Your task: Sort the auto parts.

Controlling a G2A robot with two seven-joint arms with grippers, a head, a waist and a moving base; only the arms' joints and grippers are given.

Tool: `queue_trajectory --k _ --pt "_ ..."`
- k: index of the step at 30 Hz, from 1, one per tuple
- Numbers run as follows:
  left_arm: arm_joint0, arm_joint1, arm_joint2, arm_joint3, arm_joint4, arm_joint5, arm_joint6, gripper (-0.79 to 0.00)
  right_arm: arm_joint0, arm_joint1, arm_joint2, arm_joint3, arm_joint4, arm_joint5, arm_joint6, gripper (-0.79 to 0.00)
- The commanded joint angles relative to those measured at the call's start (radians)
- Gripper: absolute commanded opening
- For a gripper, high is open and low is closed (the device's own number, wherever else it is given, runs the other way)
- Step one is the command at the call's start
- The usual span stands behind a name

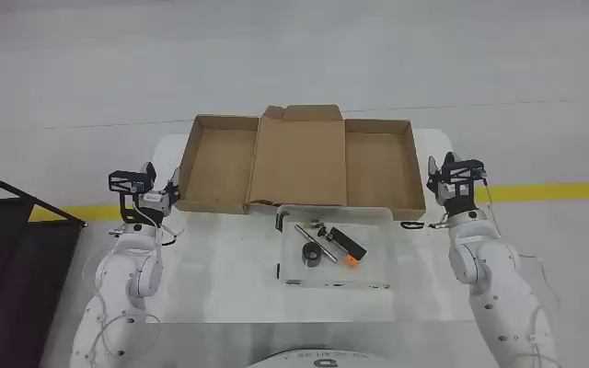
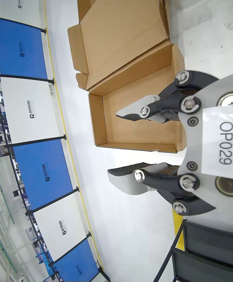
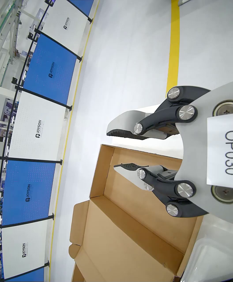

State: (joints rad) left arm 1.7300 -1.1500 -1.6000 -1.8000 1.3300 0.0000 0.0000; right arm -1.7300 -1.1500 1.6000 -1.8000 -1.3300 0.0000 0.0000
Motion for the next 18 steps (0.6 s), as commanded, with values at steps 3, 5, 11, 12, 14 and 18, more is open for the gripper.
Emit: queue_trajectory --k 3,5,11,12,14,18 --pt "0.0 0.0 0.0 0.0 0.0 0.0 0.0 -0.36 0.0 0.0 0.0 0.0 0.0 0.0 0.0 -0.525" --pt "0.0 0.0 0.0 0.0 0.0 0.0 0.0 -0.36 0.0 0.0 0.0 0.0 0.0 0.0 0.0 -0.525" --pt "0.0 0.0 0.0 0.0 0.0 0.0 0.0 -0.591 0.0 0.0 0.0 0.0 0.0 0.0 0.0 -0.73" --pt "0.0 0.0 0.0 0.0 0.0 0.0 0.0 -0.44 0.0 0.0 0.0 0.0 0.0 0.0 0.0 -0.453" --pt "0.0 0.0 0.0 0.0 0.0 0.0 0.0 -0.44 0.0 0.0 0.0 0.0 0.0 0.0 0.0 -0.453" --pt "0.0 0.0 0.0 0.0 0.0 0.0 0.0 0.0 -0.002 0.006 -0.015 -0.054 -0.002 -0.162 -0.002 0.0"
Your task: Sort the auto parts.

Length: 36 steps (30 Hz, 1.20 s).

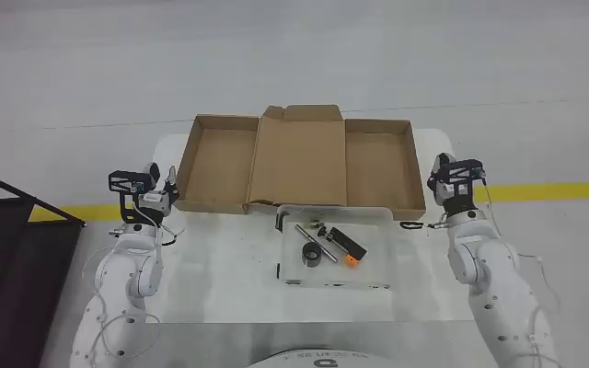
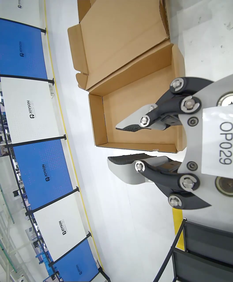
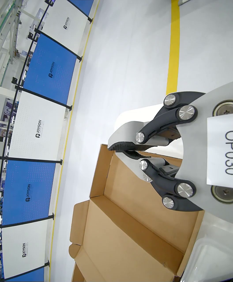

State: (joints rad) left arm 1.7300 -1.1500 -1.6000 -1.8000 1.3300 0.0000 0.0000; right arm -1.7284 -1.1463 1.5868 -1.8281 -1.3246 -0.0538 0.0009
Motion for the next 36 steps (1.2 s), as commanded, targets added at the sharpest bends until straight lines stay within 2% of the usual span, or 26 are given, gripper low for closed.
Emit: queue_trajectory --k 1,5,11,19,25,26,27,29,33,36 --pt "0.0 0.0 0.0 0.0 0.0 0.0 0.0 0.0 -0.01 0.006 -0.001 -0.048 -0.01 -0.166 -0.005 0.0" --pt "0.0 0.0 0.0 0.0 0.0 0.0 0.0 0.0 -0.033 0.016 -0.017 -0.151 -0.045 -0.347 0.037 0.0" --pt "0.0 0.0 0.0 0.0 0.0 0.0 0.0 0.0 -0.023 0.024 -0.122 -0.219 -0.114 -0.529 0.207 0.0" --pt "0.0 0.0 0.0 0.0 0.0 0.0 0.0 0.0 -0.015 0.026 -0.123 -0.234 -0.135 -0.528 0.211 0.0" --pt "0.0 0.0 0.0 0.0 0.0 0.0 0.0 0.0 -0.008 0.028 -0.217 -0.238 -0.221 -0.577 0.419 0.0" --pt "0.0 0.0 0.0 0.0 0.0 0.0 0.0 0.0 -0.004 0.028 -0.23 -0.234 -0.218 -0.585 0.437 -0.012" --pt "0.0 0.0 0.0 0.0 0.0 0.0 0.0 0.0 -0.001 0.028 -0.235 -0.229 -0.21 -0.582 0.45 -0.123" --pt "0.0 0.0 0.0 0.0 0.0 0.0 0.0 0.0 0.0 0.028 -0.245 -0.221 -0.202 -0.584 0.487 -0.296" --pt "0.0 0.0 0.0 0.0 0.0 0.0 0.0 0.0 0.009 0.029 -0.26 -0.217 -0.175 -0.59 0.578 -0.394" --pt "0.0 0.0 0.0 0.0 0.0 0.0 0.0 0.0 0.019 0.029 -0.273 -0.203 -0.145 -0.599 0.633 -0.403"
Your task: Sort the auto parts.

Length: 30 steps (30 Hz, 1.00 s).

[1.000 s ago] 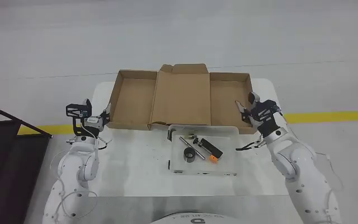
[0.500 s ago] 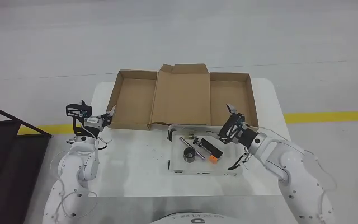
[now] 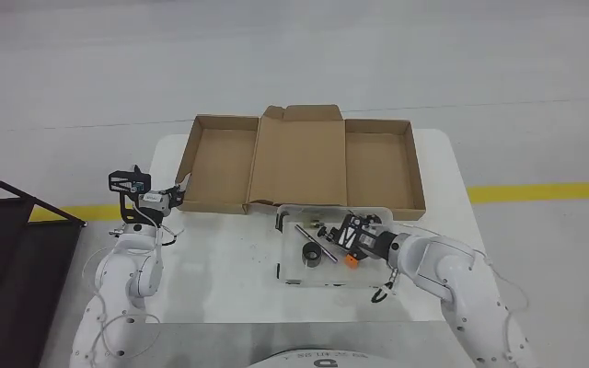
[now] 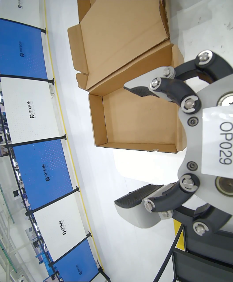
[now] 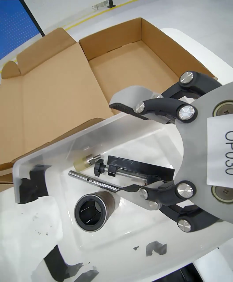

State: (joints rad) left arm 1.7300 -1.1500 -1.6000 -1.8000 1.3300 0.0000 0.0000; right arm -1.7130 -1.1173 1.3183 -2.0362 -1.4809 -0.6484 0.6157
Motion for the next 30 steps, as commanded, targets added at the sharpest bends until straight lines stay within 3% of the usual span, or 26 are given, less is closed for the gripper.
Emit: queue_trajectory --k 1,12,13,16,19,25,30 --pt "0.0 0.0 0.0 0.0 0.0 0.0 0.0 0.0 0.007 0.0 -0.009 0.014 0.021 -0.005 0.034 -0.409" --pt "0.0 0.0 0.0 0.0 0.0 0.0 0.0 0.0 0.094 -0.009 -0.091 0.13 0.074 0.05 0.144 -0.486" --pt "0.0 0.0 0.0 0.0 0.0 0.0 0.0 0.0 0.099 -0.009 -0.097 0.136 0.078 0.051 0.148 -0.517" --pt "0.0 0.0 0.0 0.0 0.0 0.0 0.0 0.0 0.109 -0.009 -0.113 0.142 0.082 0.047 0.159 -0.785" --pt "0.0 0.0 0.0 0.0 0.0 0.0 0.0 0.0 0.101 -0.006 -0.11 0.123 0.09 0.036 0.146 -0.785" --pt "0.0 0.0 0.0 0.0 0.0 0.0 0.0 0.0 0.001 0.018 0.015 0.008 0.126 -0.026 0.012 -0.785" --pt "0.0 0.0 0.0 0.0 0.0 0.0 0.0 0.0 -0.108 0.032 0.183 -0.101 0.124 -0.011 -0.266 -0.785"
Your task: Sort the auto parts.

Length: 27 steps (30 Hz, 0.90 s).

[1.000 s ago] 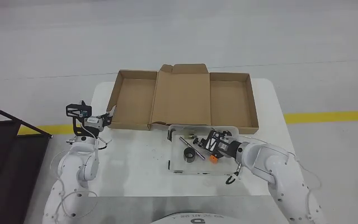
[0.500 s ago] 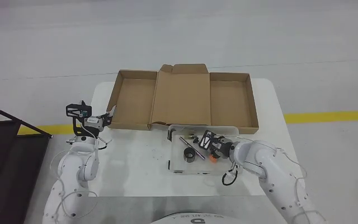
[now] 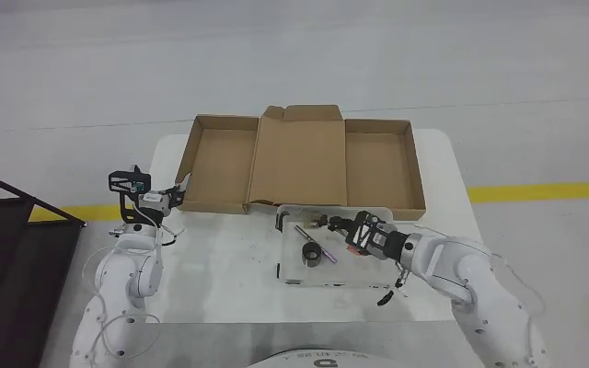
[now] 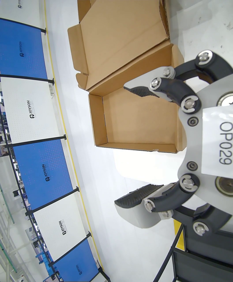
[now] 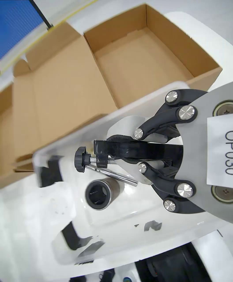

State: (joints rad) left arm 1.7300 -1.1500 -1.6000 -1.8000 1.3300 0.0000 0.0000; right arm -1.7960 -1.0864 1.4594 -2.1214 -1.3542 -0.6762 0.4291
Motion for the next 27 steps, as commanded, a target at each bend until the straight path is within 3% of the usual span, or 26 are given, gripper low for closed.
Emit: queue_trajectory --k 1,4,7,11,18,22,27 --pt "0.0 0.0 0.0 0.0 0.0 0.0 0.0 0.0 -0.043 0.002 0.083 -0.033 0.0 0.052 -0.147 -0.785" --pt "0.0 0.0 0.0 0.0 0.0 0.0 0.0 0.0 -0.076 0.0 0.179 -0.031 0.028 0.152 -0.294 -0.785" --pt "0.0 0.0 0.0 0.0 0.0 0.0 0.0 0.0 -0.024 -0.001 0.22 0.02 0.095 0.204 -0.293 -0.785" --pt "0.0 0.0 0.0 0.0 0.0 0.0 0.0 0.0 0.164 -0.001 0.172 0.16 0.184 0.218 -0.12 -0.785" --pt "0.0 0.0 0.0 0.0 0.0 0.0 0.0 0.0 0.493 -0.02 -0.045 0.459 0.225 0.264 0.168 -0.785" --pt "0.0 0.0 0.0 0.0 0.0 0.0 0.0 0.0 0.602 -0.033 -0.13 0.598 0.232 0.294 0.251 -0.785" --pt "0.0 0.0 0.0 0.0 0.0 0.0 0.0 0.0 0.664 -0.044 -0.196 0.686 0.227 0.301 0.319 -0.785"
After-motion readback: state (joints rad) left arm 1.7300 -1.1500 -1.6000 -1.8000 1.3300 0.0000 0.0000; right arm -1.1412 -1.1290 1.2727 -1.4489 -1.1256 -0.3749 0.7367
